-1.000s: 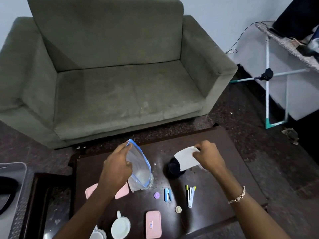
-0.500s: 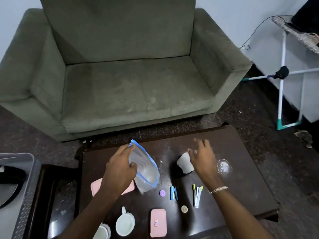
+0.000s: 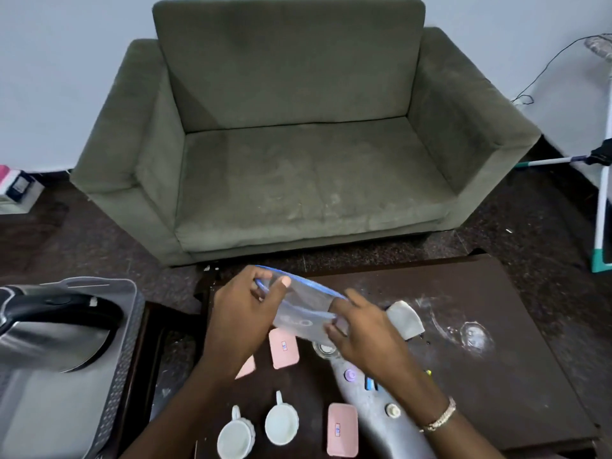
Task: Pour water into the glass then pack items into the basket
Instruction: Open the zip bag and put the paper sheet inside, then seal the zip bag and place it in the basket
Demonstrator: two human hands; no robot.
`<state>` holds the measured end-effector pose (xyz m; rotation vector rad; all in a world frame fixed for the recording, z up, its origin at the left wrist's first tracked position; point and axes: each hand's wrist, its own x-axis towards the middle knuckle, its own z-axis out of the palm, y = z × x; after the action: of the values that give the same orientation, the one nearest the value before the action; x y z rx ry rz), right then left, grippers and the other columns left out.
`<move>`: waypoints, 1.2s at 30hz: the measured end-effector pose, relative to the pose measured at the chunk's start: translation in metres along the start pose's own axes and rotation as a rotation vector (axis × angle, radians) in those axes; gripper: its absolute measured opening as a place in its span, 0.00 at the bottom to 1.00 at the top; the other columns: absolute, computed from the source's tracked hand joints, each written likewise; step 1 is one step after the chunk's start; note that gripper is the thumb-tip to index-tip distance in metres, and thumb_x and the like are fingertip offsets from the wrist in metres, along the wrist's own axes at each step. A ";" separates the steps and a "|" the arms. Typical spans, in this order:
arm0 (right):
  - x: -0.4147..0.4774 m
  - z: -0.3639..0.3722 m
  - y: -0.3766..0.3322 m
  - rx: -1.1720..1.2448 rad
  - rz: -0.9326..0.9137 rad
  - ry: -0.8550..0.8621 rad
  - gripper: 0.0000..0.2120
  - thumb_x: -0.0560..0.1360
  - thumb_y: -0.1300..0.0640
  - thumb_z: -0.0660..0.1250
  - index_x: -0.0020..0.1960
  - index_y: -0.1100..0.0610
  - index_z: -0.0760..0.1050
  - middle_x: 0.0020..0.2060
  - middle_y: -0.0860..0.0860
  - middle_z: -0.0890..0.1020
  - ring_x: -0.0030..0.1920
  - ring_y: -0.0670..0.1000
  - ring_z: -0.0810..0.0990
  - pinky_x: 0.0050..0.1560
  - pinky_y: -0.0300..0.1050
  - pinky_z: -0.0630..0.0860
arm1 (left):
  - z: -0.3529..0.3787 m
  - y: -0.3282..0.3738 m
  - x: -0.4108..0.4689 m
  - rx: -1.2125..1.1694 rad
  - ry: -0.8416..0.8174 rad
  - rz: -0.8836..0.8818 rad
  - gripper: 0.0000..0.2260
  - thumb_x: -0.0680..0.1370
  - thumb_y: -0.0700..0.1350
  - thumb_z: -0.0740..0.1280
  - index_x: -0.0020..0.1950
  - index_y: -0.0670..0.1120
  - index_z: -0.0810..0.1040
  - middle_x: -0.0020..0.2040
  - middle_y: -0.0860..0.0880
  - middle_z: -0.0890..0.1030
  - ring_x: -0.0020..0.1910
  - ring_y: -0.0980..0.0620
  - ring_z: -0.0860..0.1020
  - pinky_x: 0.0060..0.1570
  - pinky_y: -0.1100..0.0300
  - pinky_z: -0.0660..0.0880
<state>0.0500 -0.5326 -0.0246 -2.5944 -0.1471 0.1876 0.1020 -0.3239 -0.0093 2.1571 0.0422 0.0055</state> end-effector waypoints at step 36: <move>0.049 0.008 -0.034 0.569 0.121 0.185 0.05 0.76 0.63 0.74 0.46 0.55 0.85 0.44 0.52 0.81 0.45 0.46 0.81 0.53 0.43 0.76 | -0.063 -0.063 -0.024 -0.083 0.145 0.097 0.05 0.74 0.39 0.77 0.42 0.47 0.85 0.43 0.53 0.81 0.44 0.59 0.81 0.43 0.73 0.72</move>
<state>0.0949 -0.4925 -0.0189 -2.0391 0.1169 0.0238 0.0744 -0.2373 -0.0265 2.0706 0.0211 0.2164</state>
